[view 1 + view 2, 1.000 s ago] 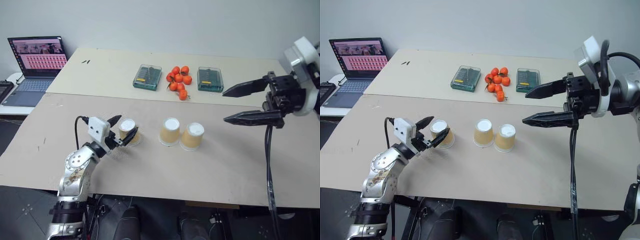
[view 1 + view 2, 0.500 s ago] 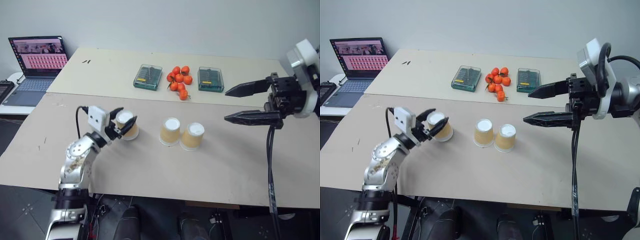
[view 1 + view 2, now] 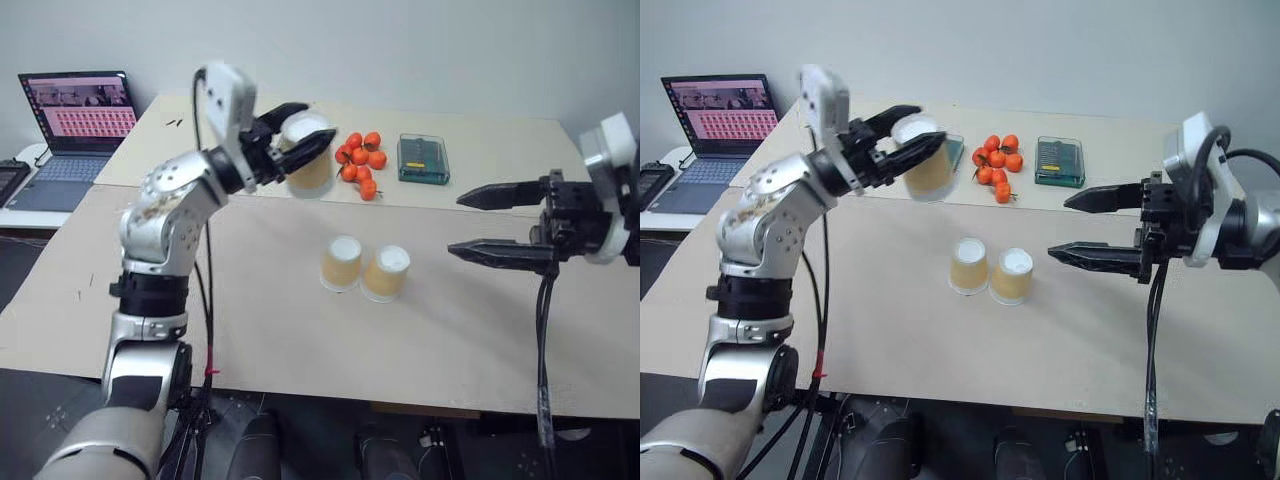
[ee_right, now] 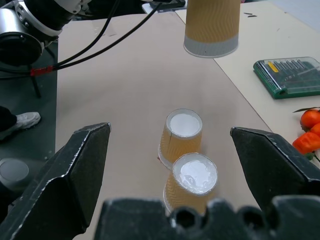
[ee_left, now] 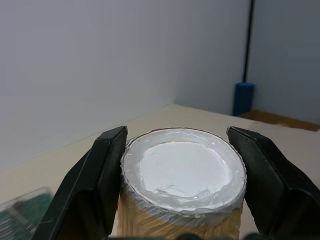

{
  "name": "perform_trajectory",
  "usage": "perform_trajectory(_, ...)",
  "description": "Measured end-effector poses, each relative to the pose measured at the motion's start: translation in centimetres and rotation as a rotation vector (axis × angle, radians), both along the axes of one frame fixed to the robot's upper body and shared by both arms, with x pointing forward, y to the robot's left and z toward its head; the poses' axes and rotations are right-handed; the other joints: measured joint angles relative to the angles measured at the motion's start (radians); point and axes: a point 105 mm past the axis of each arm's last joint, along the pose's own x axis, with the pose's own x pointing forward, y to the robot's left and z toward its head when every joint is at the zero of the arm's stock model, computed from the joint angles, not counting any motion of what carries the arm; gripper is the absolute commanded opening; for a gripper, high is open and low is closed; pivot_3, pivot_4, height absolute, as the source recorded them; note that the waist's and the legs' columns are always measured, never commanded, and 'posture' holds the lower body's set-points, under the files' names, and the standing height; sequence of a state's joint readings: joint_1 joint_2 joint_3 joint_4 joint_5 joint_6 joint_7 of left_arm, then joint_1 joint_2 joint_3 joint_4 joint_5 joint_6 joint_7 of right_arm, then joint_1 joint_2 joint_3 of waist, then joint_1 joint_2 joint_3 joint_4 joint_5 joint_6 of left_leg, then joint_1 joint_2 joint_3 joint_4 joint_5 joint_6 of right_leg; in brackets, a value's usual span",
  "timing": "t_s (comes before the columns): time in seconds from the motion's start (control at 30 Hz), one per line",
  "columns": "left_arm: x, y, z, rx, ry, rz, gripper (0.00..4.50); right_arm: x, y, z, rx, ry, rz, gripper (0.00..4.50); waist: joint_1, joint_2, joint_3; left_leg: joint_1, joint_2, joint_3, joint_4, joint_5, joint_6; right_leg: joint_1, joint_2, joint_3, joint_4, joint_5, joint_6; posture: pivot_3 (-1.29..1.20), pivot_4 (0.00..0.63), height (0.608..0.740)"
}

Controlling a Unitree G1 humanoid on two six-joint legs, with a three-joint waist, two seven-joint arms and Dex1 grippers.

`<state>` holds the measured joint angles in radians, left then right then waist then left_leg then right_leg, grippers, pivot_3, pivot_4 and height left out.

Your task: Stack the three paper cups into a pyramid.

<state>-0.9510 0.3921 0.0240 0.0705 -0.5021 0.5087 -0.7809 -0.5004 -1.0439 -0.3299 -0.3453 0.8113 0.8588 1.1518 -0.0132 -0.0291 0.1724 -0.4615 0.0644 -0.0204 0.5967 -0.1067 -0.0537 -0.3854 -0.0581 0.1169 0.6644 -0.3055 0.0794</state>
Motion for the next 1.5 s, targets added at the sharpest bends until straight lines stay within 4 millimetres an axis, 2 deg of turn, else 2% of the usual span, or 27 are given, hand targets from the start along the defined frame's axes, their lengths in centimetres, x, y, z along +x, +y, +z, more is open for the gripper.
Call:
perform_trajectory(0.13,-0.6,-2.4,-1.2,0.037,0.057,-0.118,3.36,-0.8,-0.2,-0.6,0.021,-0.001,-0.037,4.5,0.0,0.0,0.0,0.0,0.0,0.0,0.0,0.0,0.0,0.0,0.0,0.0,0.0,0.0,0.0,0.0,0.15,0.735)
perform_trajectory(0.33,-1.7,-5.3,-1.4,0.07,0.079,-0.264,3.36,-1.7,0.0,-1.5,0.043,-0.005,-0.091,4.5,-0.003,0.0,0.0,0.0,0.0,-0.001,0.001,0.0,0.0,0.001,0.0,0.0,0.0,0.0,0.0,0.0,0.15,0.735)
perform_trajectory(0.43,-2.1,-6.1,-2.3,0.094,0.102,-0.312,3.36,-1.9,0.0,-1.5,0.051,-0.018,-0.117,4.5,-0.005,0.0,0.0,0.0,0.0,-0.001,0.001,0.0,0.0,0.001,0.0,0.0,0.0,0.0,0.0,0.0,0.15,0.735)
perform_trajectory(0.67,-2.2,-6.7,-5.9,0.129,0.182,-0.344,3.36,-2.7,-0.2,-1.4,0.073,-0.025,-0.168,4.5,-0.001,0.0,0.0,0.0,0.0,-0.001,0.002,0.0,0.0,0.001,0.0,0.0,0.0,0.0,0.0,0.0,0.15,0.735)
perform_trajectory(0.97,-1.4,-6.3,-7.3,0.145,0.162,-0.306,3.36,-3.0,-0.7,-1.1,0.054,-0.02,-0.203,4.5,-0.002,0.0,0.0,0.0,0.0,-0.001,0.002,0.0,0.0,0.002,0.0,0.0,0.0,0.0,0.0,0.0,0.15,0.735)
perform_trajectory(1.27,-1.3,-6.8,-7.8,0.131,0.125,-0.295,3.36,-3.0,-1.1,-1.1,0.048,-0.017,-0.221,4.5,-0.001,0.0,0.0,0.0,-0.001,-0.001,0.002,0.0,0.0,0.002,0.0,0.0,0.0,0.0,0.001,0.0,0.15,0.735)
perform_trajectory(1.37,-1.1,-7.0,-8.1,0.121,0.136,-0.286,4.06,-3.1,-1.3,-0.7,0.037,-0.032,-0.231,4.5,-0.001,0.0,0.0,0.0,-0.001,-0.001,0.002,0.0,0.0,0.002,0.0,0.0,0.0,0.0,0.001,0.0,0.15,0.735)
perform_trajectory(1.4,-1.1,-7.2,-8.1,0.117,0.135,-0.283,4.47,-3.2,-1.3,-0.7,0.035,-0.035,-0.232,4.5,-0.001,0.0,0.0,0.0,-0.001,-0.001,0.002,0.0,0.0,0.002,0.0,0.0,0.0,0.0,0.001,0.0,0.15,0.735)
perform_trajectory(1.5,-1.1,-7.3,-7.9,0.106,0.128,-0.279,4.47,-3.2,-1.3,-0.6,0.038,-0.032,-0.227,4.5,-0.002,0.0,0.0,0.0,-0.001,-0.001,0.002,0.0,0.0,0.002,0.0,0.0,0.0,0.0,0.001,0.0,0.15,0.735)
